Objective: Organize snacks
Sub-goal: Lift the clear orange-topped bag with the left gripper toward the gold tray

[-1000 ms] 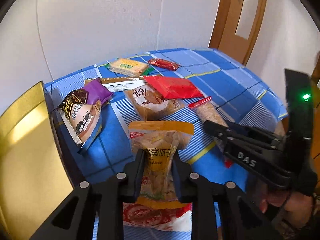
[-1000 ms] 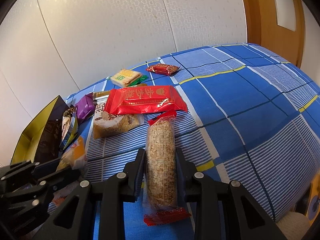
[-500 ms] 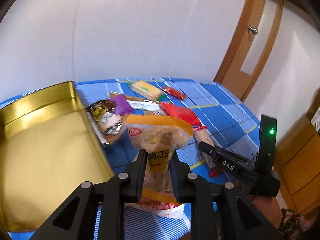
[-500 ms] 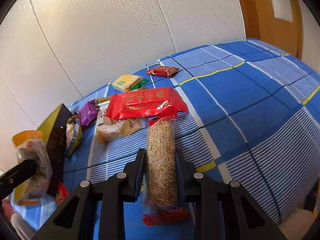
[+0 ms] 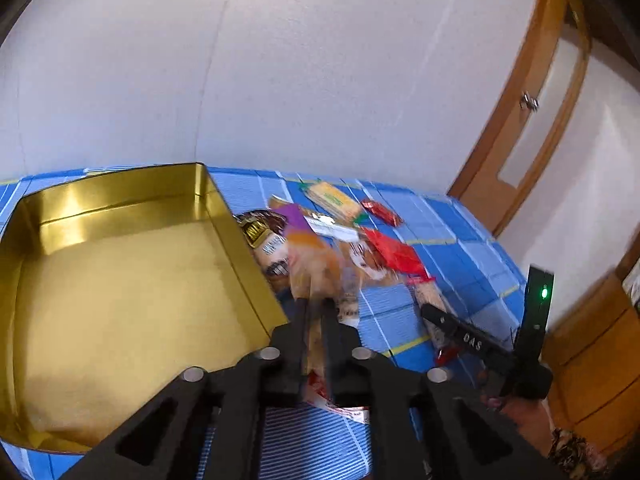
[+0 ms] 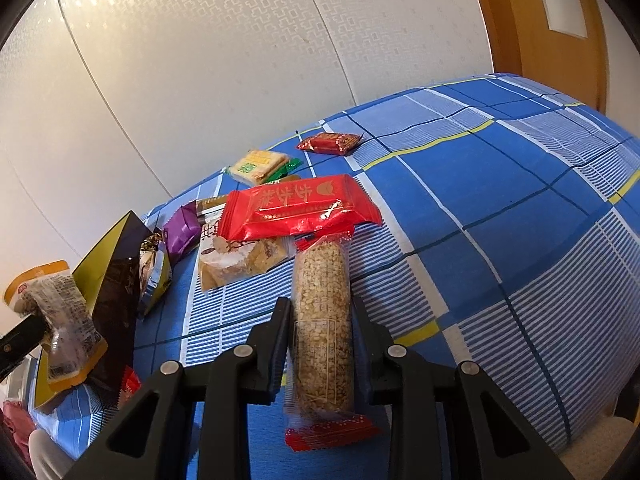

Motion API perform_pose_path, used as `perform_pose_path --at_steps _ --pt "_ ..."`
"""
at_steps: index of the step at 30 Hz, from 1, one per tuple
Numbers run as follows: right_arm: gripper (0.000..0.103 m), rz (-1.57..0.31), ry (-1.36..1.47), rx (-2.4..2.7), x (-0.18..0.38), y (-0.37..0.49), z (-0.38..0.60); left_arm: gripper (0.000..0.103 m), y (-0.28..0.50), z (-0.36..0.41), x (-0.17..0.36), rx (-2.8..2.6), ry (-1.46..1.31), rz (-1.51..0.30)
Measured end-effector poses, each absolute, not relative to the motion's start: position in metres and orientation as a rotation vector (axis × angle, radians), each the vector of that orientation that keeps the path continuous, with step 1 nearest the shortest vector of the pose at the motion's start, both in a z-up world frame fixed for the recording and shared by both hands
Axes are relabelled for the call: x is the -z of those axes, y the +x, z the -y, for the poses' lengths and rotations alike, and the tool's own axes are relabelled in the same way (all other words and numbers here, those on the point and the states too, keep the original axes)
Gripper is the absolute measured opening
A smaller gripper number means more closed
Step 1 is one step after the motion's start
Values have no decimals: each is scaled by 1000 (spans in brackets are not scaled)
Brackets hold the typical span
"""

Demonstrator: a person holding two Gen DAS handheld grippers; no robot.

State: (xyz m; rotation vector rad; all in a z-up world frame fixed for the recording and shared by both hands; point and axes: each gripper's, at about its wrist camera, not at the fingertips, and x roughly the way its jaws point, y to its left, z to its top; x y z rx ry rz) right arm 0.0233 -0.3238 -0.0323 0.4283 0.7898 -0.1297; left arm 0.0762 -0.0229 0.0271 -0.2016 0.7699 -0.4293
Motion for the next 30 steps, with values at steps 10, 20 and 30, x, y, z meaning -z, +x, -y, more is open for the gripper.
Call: perform_pose_path --at_steps 10,20,30 --pt "29 -790 427 131 33 24 323 8 75 1 -27 374 -235 -781" --pt "29 -791 440 125 33 23 325 47 98 122 -15 552 142 -899" --pt "29 -790 452 122 33 23 325 73 145 155 35 499 246 -1072"
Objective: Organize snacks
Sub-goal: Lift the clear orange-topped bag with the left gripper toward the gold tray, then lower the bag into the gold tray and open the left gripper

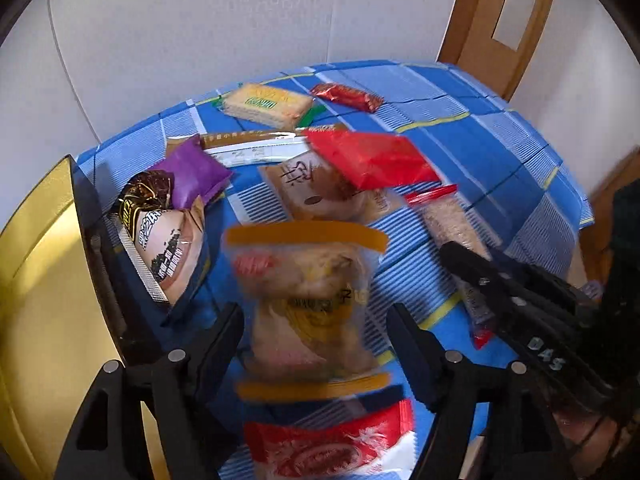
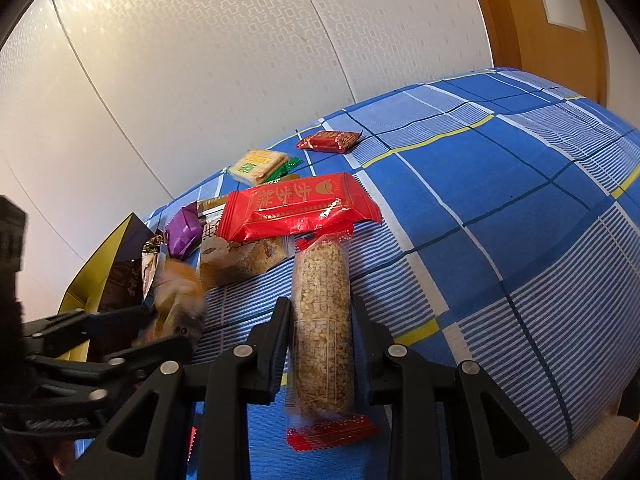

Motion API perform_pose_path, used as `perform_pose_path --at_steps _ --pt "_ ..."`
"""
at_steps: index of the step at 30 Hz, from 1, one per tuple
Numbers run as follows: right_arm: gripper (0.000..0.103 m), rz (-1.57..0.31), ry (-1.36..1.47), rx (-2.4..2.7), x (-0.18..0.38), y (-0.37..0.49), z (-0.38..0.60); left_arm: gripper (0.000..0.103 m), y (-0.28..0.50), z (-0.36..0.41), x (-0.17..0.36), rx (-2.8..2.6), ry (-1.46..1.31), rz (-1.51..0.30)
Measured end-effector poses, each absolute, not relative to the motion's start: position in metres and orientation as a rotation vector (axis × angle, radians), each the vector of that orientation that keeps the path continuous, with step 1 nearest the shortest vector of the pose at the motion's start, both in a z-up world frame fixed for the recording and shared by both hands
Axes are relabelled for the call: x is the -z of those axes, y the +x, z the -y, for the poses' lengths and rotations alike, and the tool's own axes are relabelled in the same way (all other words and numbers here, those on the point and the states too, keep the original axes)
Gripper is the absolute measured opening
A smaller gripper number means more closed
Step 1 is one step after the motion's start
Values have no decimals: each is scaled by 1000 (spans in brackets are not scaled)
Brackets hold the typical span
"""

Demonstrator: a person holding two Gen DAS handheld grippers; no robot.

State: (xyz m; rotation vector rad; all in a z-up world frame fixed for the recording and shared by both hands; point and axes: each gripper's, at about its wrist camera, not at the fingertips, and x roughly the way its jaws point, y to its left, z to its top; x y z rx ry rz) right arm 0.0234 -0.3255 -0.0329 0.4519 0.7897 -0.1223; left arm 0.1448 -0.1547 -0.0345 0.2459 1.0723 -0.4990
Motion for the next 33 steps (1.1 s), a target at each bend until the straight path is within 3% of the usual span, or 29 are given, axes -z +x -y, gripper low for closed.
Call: perform_pose_path --at_steps 1,3,5,17,33 --pt "29 -790 452 122 33 23 325 70 144 156 37 482 273 -1063" --pt "29 -790 451 123 33 23 326 49 141 155 40 444 325 -1027" --pt "29 -790 450 123 33 24 326 43 139 150 38 458 330 -1001" --pt "30 -789 426 131 33 25 323 41 104 118 0 500 165 -881" --pt "30 -788 408 131 36 24 323 41 86 2 -24 247 -91 -861"
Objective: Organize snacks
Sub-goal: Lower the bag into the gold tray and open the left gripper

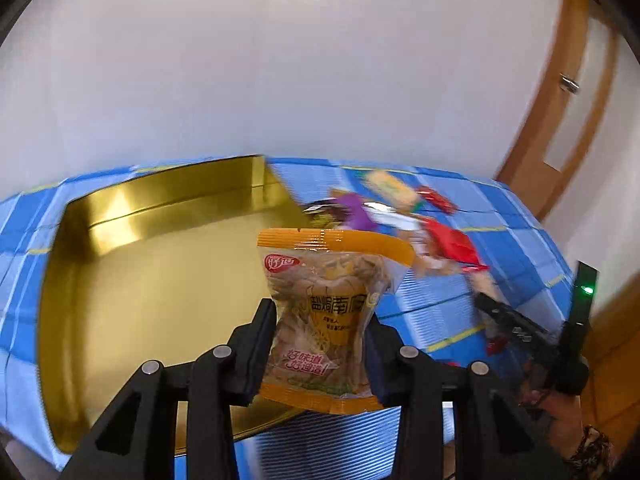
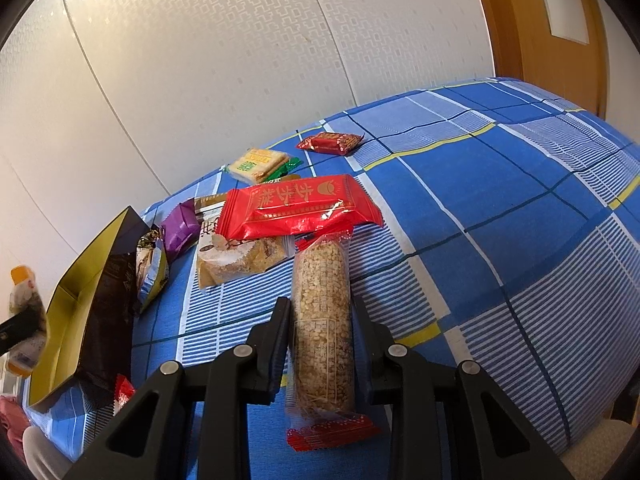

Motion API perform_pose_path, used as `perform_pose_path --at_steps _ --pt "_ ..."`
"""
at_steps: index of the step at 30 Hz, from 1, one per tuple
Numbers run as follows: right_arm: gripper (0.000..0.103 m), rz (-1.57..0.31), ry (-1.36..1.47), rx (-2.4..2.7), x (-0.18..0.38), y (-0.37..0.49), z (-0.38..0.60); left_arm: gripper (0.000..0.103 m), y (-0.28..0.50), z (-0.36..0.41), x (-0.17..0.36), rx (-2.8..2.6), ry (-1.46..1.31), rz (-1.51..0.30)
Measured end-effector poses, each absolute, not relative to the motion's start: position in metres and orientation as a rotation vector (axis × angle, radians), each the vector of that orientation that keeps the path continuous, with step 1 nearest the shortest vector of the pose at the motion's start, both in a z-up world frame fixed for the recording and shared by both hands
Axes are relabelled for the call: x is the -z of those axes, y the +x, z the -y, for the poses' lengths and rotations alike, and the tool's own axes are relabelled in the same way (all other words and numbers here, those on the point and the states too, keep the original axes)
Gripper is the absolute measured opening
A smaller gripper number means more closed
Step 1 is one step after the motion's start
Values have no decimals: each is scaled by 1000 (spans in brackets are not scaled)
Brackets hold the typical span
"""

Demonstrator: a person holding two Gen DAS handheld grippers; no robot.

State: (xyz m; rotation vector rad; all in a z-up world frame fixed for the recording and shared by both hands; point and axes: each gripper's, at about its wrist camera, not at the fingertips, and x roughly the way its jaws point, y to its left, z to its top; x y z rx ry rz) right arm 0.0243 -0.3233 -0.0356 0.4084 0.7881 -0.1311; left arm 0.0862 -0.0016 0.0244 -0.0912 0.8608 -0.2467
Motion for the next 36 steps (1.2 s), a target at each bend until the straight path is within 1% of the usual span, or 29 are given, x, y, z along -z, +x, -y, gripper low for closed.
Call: perform_pose_path --at_steps 9,19,27,36 --pt "29 -746 424 106 31 20 324 41 81 -60 -1 56 -100 -882" --pt "29 -709 418 97 24 15 322 42 78 -97 26 -92 -116 -944" --pt "29 -666 398 78 16 10 316 43 71 -104 25 -161 -93 -939" --pt "29 -682 363 10 9 9 294 43 61 -111 13 -204 -124 -892"
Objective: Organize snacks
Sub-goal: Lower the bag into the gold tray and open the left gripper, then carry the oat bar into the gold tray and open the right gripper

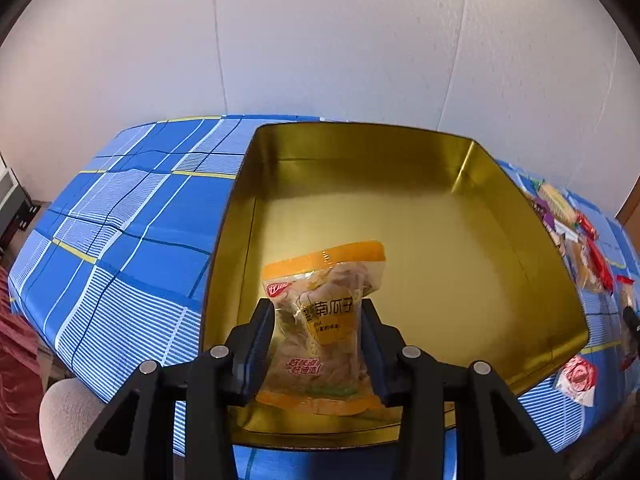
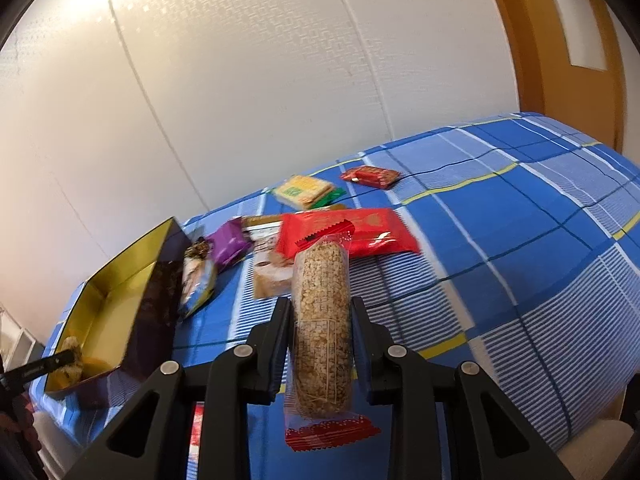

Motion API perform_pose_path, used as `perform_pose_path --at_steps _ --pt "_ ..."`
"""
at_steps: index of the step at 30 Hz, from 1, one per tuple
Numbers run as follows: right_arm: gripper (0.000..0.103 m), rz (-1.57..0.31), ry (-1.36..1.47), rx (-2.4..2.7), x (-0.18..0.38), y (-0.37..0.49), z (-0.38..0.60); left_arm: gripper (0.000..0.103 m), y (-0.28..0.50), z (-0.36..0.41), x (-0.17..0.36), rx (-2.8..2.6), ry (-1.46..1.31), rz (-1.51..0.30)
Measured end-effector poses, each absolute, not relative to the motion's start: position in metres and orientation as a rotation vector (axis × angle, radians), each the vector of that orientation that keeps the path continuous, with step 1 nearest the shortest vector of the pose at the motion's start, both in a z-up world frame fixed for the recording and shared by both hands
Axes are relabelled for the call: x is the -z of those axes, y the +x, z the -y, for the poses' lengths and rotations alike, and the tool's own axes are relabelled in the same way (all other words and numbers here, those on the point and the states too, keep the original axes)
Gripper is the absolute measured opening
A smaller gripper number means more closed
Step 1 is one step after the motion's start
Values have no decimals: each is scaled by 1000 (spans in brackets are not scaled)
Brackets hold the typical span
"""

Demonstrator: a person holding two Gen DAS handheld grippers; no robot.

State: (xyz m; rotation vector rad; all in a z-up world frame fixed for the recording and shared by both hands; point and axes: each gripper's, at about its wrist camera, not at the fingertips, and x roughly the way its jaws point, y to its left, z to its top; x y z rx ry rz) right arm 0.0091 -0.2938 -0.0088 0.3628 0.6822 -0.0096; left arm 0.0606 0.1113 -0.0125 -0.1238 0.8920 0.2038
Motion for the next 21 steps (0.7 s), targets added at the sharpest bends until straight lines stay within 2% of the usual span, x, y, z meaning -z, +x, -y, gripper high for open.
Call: perform_pose_path --at_steps 15,21 --pt "29 -657 205 -316 -37 33 179 43 57 -112 4 -181 -137 -894" --pt "29 -689 181 -376 -38 56 144 43 50 -110 -1 -152 -173 -875"
